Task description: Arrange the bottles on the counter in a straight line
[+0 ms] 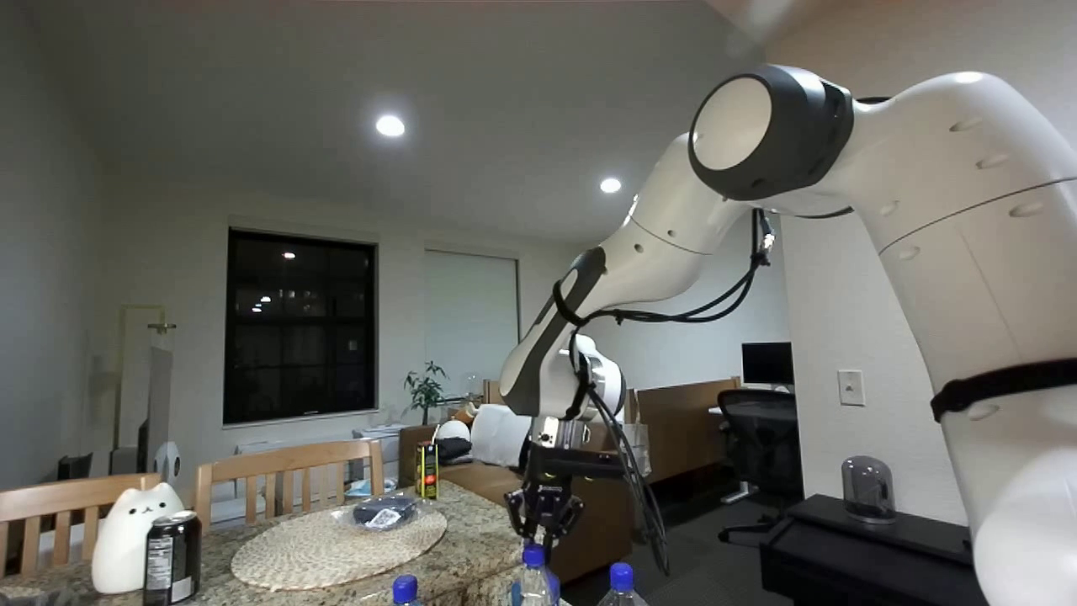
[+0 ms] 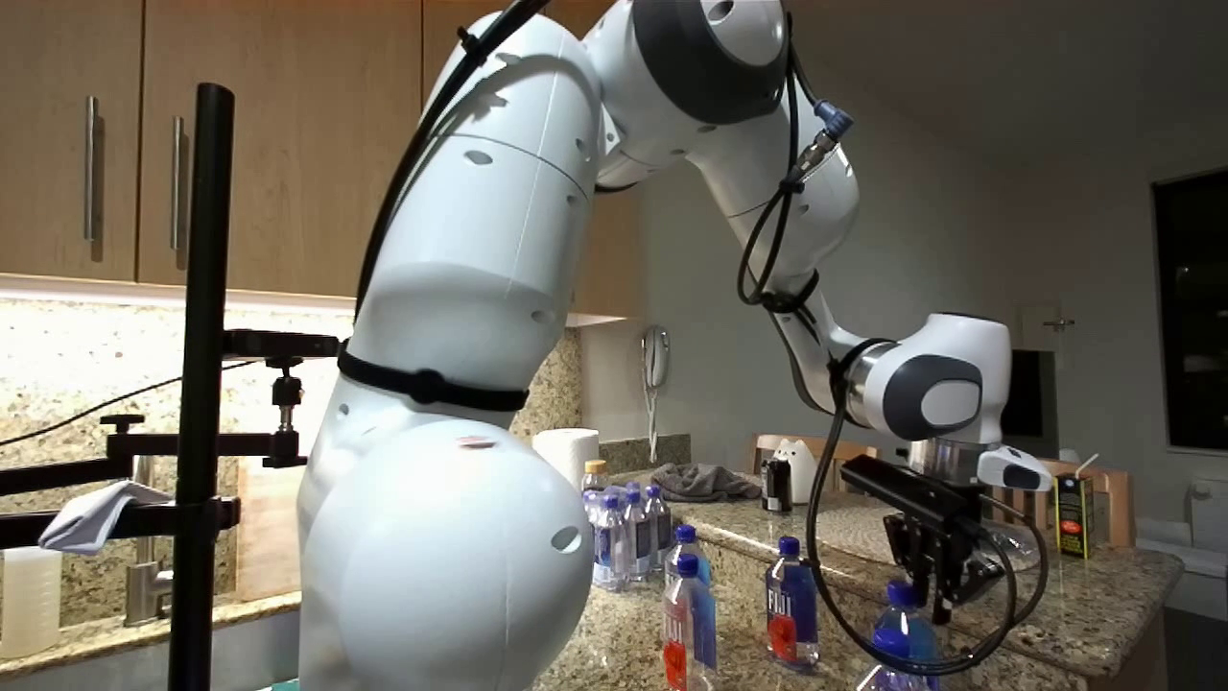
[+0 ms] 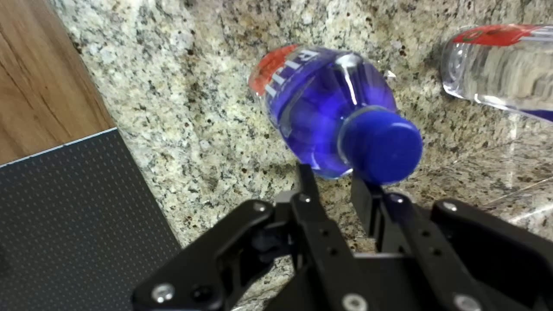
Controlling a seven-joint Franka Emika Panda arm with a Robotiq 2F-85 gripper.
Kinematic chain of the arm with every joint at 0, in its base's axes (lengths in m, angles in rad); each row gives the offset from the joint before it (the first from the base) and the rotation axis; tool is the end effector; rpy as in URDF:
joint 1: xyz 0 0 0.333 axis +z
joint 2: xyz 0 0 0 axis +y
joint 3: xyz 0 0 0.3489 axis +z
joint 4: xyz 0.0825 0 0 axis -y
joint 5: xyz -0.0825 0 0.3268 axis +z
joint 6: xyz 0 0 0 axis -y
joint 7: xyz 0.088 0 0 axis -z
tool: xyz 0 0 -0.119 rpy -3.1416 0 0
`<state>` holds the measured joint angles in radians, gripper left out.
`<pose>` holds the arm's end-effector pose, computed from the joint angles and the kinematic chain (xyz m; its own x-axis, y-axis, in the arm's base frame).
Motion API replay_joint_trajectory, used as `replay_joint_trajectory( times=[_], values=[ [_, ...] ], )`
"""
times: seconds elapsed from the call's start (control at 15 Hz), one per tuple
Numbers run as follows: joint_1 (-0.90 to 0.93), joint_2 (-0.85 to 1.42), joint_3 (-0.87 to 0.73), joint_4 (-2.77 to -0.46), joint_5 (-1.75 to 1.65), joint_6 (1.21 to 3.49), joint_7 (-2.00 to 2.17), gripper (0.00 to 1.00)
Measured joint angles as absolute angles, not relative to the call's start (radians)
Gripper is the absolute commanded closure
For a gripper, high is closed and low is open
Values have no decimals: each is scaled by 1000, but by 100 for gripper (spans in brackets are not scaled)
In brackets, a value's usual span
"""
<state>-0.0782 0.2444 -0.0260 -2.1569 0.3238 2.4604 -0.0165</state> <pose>0.5383 -0.0536 0.3526 0.9431 -0.3304 0.0369 -0.3161 -0.9256 -0.2081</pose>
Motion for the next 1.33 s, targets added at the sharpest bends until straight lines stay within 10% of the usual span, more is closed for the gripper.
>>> replay_joint_trajectory(
  times=[0.53,0.6,0.73,1.33],
  values=[
    [-65,221,-8,-2148,302,2409,-16,1],
    [-62,221,-5,-2146,302,2407,-17,32],
    [-59,221,5,-2142,302,2403,-17,29],
    [-55,220,21,-2126,302,2384,-24,89]
  ],
)
